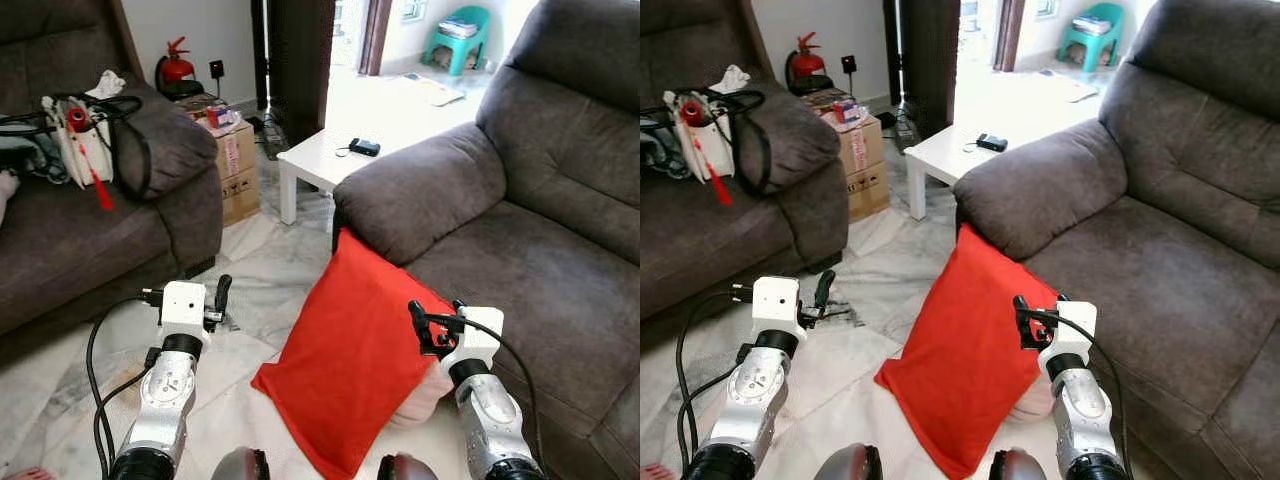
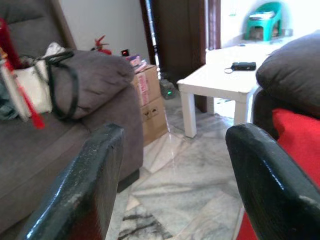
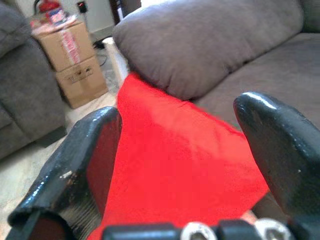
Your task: Move the pillow to the sofa from floor
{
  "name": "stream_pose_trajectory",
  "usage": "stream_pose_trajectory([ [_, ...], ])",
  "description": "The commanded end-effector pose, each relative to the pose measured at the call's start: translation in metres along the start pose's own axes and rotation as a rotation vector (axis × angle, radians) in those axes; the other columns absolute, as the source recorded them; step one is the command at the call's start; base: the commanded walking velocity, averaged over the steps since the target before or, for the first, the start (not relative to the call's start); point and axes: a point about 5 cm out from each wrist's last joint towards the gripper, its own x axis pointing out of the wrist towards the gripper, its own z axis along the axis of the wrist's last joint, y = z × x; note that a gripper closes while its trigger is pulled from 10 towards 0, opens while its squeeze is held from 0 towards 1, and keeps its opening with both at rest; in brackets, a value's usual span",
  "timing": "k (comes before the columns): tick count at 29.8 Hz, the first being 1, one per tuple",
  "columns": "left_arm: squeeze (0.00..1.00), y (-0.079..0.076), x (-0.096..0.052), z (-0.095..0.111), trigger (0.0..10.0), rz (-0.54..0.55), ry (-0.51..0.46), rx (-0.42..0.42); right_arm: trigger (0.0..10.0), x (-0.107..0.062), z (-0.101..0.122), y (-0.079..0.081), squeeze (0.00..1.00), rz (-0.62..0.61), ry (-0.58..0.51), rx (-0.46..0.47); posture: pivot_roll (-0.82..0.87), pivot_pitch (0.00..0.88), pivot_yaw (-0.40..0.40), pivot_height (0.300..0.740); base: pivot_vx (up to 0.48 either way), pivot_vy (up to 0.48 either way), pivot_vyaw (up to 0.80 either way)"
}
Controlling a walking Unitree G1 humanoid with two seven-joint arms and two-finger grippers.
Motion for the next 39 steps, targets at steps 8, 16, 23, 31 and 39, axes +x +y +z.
stream_pose_trajectory([
  [8,0.00,-0.0040,0.0037,0.0050,10.0,-0.017,-0.012,-0.004,10.0,-0.0011,0.0007,-0.0053,0.00,-0.013,0.000,-0.009,0.08,0.012,-0.043,0.643,0.299,0.000,0.00],
  [16,0.00,-0.0053,0.0038,0.0045,10.0,-0.029,-0.007,0.004,10.0,-0.0012,0.0001,-0.0052,0.00,-0.013,0.004,-0.010,0.08,0.012,-0.040,0.643,0.257,0.000,0.00],
  [23,0.00,-0.0088,0.0042,0.0029,10.0,-0.057,0.007,0.008,10.0,-0.0020,-0.0025,-0.0061,0.00,-0.022,0.021,-0.006,0.08,0.013,-0.037,0.643,0.217,0.000,0.00],
  [31,0.00,-0.0125,0.0011,0.0000,10.0,-0.099,0.019,0.000,10.0,-0.0016,-0.0041,-0.0062,0.00,-0.021,0.036,-0.007,0.09,0.014,-0.037,0.643,0.000,0.000,-0.62],
  [39,0.00,-0.0107,0.0017,0.0007,10.0,-0.098,0.017,0.003,10.0,0.0000,-0.0019,-0.0043,0.00,-0.016,0.020,-0.007,0.08,0.008,-0.037,0.643,0.000,0.000,-0.15],
])
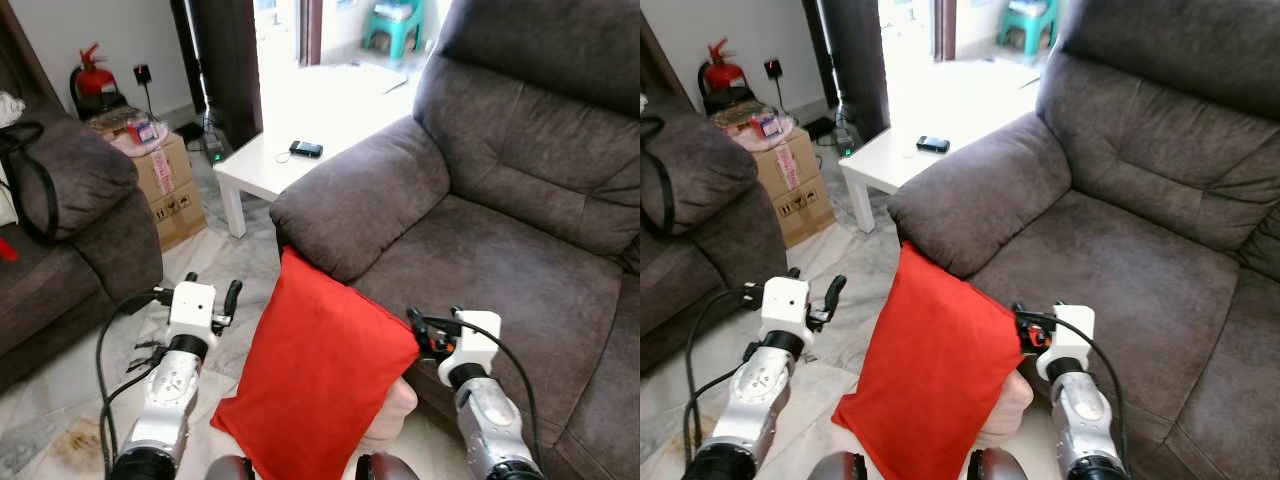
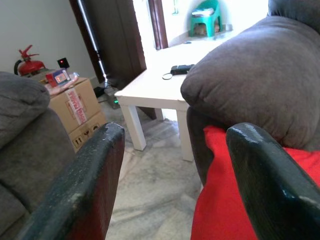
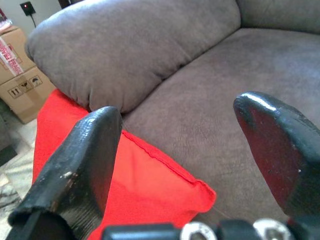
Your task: Move the pillow to the sofa from floor
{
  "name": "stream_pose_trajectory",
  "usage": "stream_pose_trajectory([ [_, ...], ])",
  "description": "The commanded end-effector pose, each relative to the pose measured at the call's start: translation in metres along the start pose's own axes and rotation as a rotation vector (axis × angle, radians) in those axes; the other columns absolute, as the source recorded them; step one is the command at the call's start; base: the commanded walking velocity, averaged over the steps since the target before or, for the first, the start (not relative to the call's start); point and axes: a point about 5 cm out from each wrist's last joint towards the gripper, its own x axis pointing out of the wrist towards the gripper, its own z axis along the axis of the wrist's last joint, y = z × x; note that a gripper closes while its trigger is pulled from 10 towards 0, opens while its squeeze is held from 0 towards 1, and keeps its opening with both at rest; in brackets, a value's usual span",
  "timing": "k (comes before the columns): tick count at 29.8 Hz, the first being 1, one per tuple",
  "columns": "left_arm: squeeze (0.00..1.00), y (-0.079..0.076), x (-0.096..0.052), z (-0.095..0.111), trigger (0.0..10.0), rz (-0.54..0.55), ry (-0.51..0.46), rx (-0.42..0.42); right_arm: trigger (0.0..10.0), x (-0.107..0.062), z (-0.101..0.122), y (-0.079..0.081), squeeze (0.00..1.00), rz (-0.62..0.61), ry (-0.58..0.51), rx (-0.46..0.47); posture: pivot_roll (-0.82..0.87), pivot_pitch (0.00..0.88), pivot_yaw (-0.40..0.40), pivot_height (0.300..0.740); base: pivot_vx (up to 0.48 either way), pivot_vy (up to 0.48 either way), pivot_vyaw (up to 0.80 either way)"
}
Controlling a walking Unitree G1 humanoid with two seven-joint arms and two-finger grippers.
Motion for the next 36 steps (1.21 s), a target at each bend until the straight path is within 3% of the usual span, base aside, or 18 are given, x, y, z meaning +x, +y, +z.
stream_pose_trajectory([
  [1,0.00,0.0037,0.0004,0.0010,10.0,0.004,0.001,0.004,10.0,0.0026,0.0028,0.0034,0.00,0.007,-0.013,0.003,0.08,0.008,-0.038,0.643,0.000,0.000,0.00],
  [12,0.00,0.0045,0.0006,0.0021,10.0,0.016,-0.008,-0.004,10.0,0.0027,0.0029,0.0030,0.00,0.012,-0.012,0.004,0.09,0.008,-0.039,0.643,0.000,0.000,0.00],
  [27,0.00,0.0049,0.0004,0.0021,10.0,0.017,-0.008,-0.001,10.0,0.0037,0.0052,0.0049,0.00,0.017,-0.029,0.016,0.09,0.010,-0.038,0.643,0.285,0.000,-0.10],
  [36,0.00,0.0032,0.0000,0.0034,10.0,0.002,-0.019,0.005,10.0,0.0037,0.0059,0.0044,0.00,0.014,-0.034,0.009,0.09,0.013,-0.038,0.643,0.000,0.000,0.00],
])
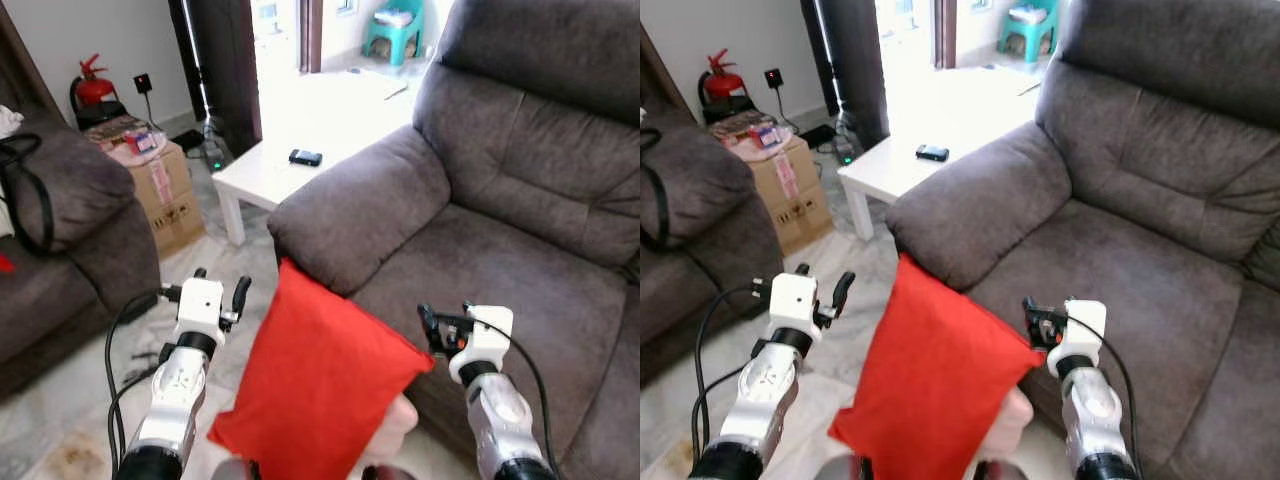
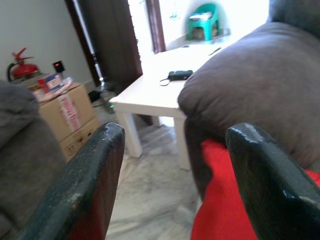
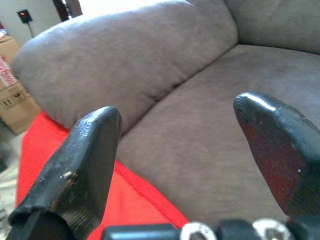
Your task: Move the pillow to the sofa from floor
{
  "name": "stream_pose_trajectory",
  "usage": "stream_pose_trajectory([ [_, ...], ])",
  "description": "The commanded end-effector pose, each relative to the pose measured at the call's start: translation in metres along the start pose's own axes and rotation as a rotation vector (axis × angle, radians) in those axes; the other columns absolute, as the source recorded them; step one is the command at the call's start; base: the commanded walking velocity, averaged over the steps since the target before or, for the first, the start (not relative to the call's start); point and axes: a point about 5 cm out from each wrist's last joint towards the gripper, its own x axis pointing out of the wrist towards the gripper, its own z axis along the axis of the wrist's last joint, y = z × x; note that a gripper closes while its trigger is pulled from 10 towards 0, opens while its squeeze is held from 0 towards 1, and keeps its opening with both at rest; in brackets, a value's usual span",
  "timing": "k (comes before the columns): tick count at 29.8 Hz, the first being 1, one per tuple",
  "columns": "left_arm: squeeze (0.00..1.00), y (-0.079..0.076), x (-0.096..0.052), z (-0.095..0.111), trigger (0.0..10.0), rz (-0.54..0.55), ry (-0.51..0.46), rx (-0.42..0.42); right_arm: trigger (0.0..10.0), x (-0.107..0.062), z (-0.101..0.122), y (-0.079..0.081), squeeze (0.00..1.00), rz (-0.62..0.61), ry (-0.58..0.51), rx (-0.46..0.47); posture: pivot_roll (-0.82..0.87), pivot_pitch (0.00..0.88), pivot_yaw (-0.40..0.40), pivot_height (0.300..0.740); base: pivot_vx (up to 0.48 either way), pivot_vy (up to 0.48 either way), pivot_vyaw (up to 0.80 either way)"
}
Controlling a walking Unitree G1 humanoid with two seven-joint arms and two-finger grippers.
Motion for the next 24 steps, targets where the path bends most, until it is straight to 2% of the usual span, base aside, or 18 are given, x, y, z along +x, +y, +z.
stream_pose_trajectory([
  [1,0.00,0.0048,-0.0017,-0.0002,10.0,0.012,0.002,0.006,10.0,-0.0003,-0.0017,0.0039,0.00,0.008,0.000,0.008,0.09,0.013,-0.038,0.643,0.000,0.000,0.00],
  [24,0.00,0.0085,-0.0022,-0.0013,10.0,0.041,0.007,0.025,10.0,0.0006,0.0007,0.0076,0.00,0.037,-0.021,0.026,0.08,0.010,-0.036,0.643,0.000,0.000,0.00],
])
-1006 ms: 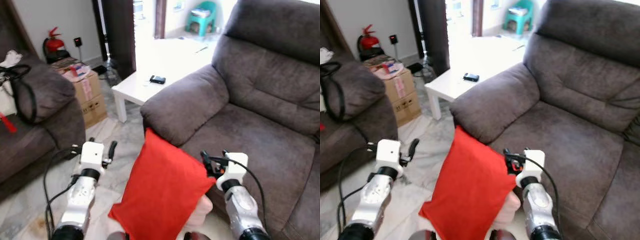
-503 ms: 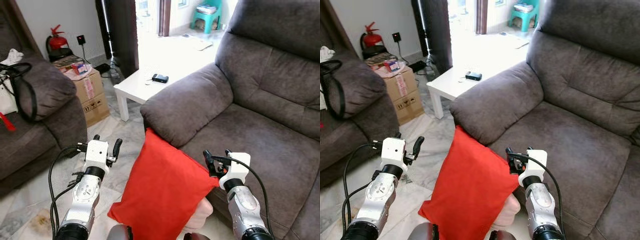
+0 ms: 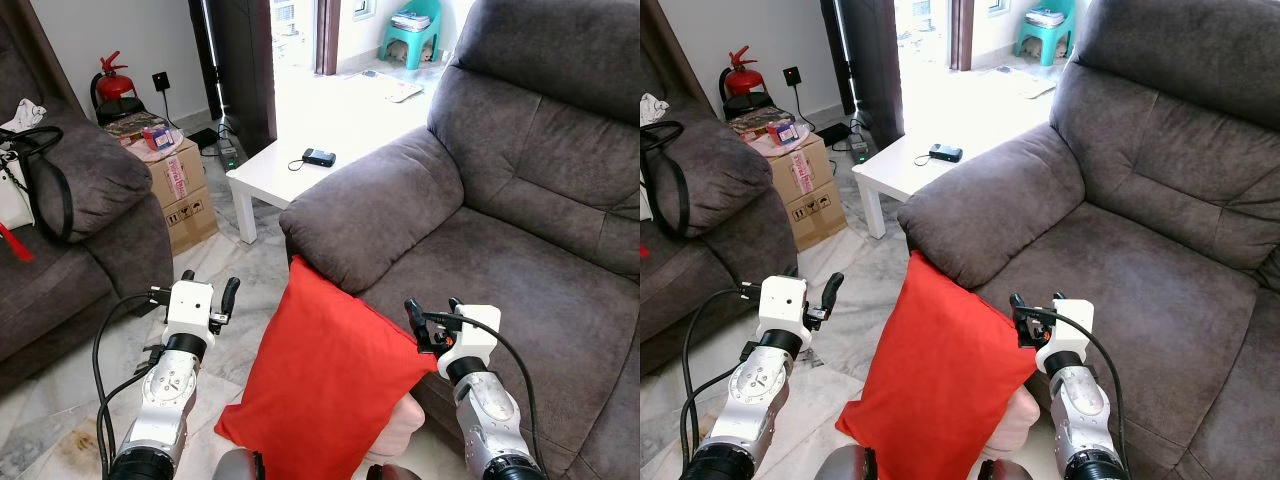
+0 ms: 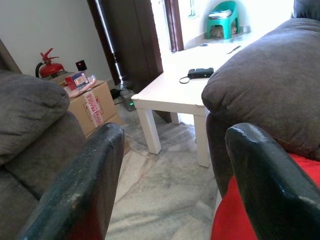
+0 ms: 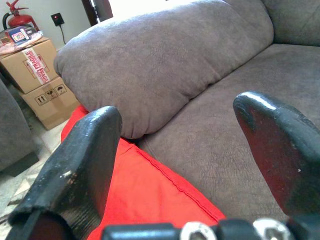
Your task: Move the pillow to the sofa from floor
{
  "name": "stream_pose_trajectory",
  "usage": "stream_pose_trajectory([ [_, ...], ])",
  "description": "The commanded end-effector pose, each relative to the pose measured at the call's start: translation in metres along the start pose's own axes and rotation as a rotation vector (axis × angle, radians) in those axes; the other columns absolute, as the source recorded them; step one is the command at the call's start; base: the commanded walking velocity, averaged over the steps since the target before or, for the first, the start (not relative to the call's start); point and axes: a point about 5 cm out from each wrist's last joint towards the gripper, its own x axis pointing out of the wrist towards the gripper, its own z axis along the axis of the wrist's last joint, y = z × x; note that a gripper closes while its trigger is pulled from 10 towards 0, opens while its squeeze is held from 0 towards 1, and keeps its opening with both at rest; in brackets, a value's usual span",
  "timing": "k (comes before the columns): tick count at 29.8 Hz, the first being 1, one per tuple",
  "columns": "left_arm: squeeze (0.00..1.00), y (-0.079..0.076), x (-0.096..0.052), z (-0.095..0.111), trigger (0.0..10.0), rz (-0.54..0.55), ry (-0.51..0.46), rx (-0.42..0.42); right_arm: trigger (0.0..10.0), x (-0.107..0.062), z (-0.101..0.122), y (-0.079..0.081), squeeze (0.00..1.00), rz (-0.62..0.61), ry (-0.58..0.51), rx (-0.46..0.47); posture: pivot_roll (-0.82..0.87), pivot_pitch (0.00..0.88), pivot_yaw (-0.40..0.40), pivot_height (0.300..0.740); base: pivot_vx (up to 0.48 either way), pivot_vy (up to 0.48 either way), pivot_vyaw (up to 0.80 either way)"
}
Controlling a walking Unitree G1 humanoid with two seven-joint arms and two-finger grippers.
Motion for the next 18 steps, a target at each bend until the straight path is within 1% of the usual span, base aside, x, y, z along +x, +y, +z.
stream_pose_trajectory([
  [1,0.00,0.0021,-0.0001,0.0005,10.0,0.009,0.000,0.011,10.0,0.0004,0.0020,-0.0007,0.00,-0.002,-0.012,0.007,0.08,0.010,-0.036,0.643,0.000,0.000,0.00],
  [9,0.00,0.0012,0.0003,0.0005,10.0,0.006,-0.001,0.011,10.0,0.0012,0.0029,-0.0004,0.00,0.011,-0.012,0.007,0.08,0.001,-0.037,0.643,0.000,0.000,0.00],
  [12,0.00,0.0009,0.0007,0.0007,10.0,0.004,-0.001,0.011,10.0,0.0019,0.0024,0.0010,0.00,0.017,-0.004,0.005,0.08,0.000,-0.037,0.630,0.000,0.000,0.00],
  [13,0.00,0.0009,0.0007,0.0006,10.0,0.004,-0.001,0.011,10.0,0.0020,0.0028,0.0017,0.00,0.022,-0.010,0.008,0.08,0.000,-0.038,0.616,0.000,0.000,0.00],
  [18,0.00,0.0015,0.0007,0.0002,10.0,0.005,0.001,0.013,10.0,0.0024,0.0036,0.0023,0.00,0.024,-0.016,0.006,0.09,0.000,-0.038,0.611,0.000,0.000,0.00],
])
